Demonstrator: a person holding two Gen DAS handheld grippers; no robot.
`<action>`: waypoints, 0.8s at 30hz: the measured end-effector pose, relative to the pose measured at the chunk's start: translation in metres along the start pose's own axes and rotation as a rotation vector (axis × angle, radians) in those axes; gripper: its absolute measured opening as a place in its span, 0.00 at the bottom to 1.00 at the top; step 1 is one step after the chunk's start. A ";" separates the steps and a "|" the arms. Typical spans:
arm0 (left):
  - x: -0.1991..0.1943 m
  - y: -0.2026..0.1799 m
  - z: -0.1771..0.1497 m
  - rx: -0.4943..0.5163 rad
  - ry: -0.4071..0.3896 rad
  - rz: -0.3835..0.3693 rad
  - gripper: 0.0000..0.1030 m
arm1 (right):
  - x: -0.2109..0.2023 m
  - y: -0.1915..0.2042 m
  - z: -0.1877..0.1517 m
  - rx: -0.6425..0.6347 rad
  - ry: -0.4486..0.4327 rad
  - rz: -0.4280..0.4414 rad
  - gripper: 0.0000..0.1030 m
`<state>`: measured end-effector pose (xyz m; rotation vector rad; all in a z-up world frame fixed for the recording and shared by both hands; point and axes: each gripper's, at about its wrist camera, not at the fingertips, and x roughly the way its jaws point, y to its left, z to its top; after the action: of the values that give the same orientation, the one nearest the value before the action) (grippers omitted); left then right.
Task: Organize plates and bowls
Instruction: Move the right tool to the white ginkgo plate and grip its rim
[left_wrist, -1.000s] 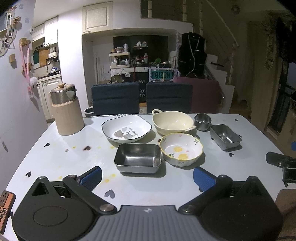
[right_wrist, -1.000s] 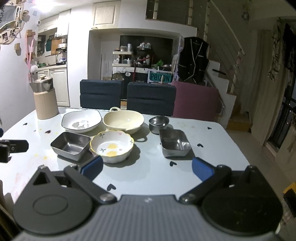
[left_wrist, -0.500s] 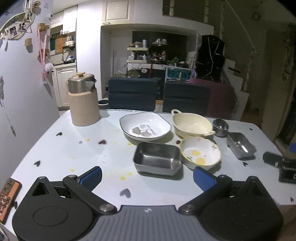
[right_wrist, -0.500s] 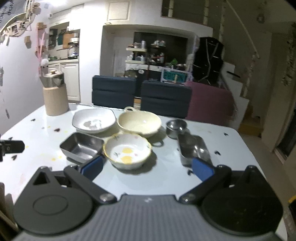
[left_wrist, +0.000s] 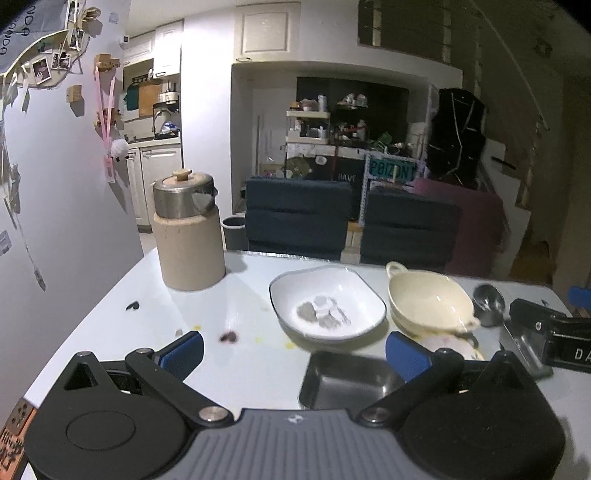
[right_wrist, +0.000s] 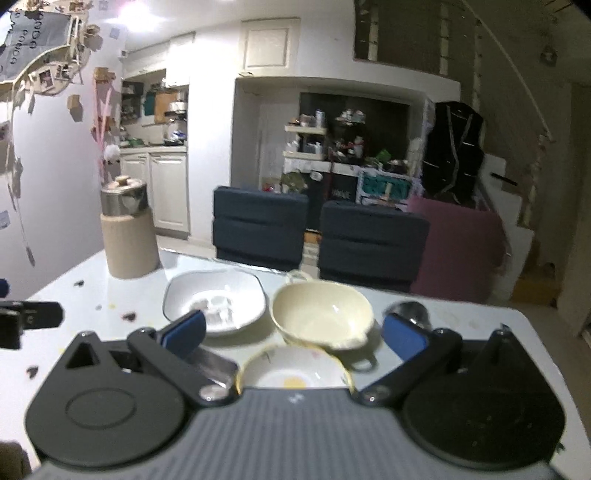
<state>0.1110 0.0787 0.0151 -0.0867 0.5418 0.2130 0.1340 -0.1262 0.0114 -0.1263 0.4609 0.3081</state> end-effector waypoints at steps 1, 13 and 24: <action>0.005 0.000 0.003 -0.003 -0.010 0.007 1.00 | 0.008 0.000 0.005 0.010 0.000 0.004 1.00; 0.092 -0.002 0.043 -0.037 -0.015 0.033 1.00 | 0.100 -0.006 0.041 0.091 0.001 -0.004 1.00; 0.196 0.009 0.045 -0.097 0.122 0.086 1.00 | 0.192 -0.008 0.041 0.294 0.173 0.094 0.98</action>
<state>0.2954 0.1285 -0.0491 -0.1723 0.6572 0.3192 0.3170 -0.0752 -0.0389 0.1572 0.6799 0.3193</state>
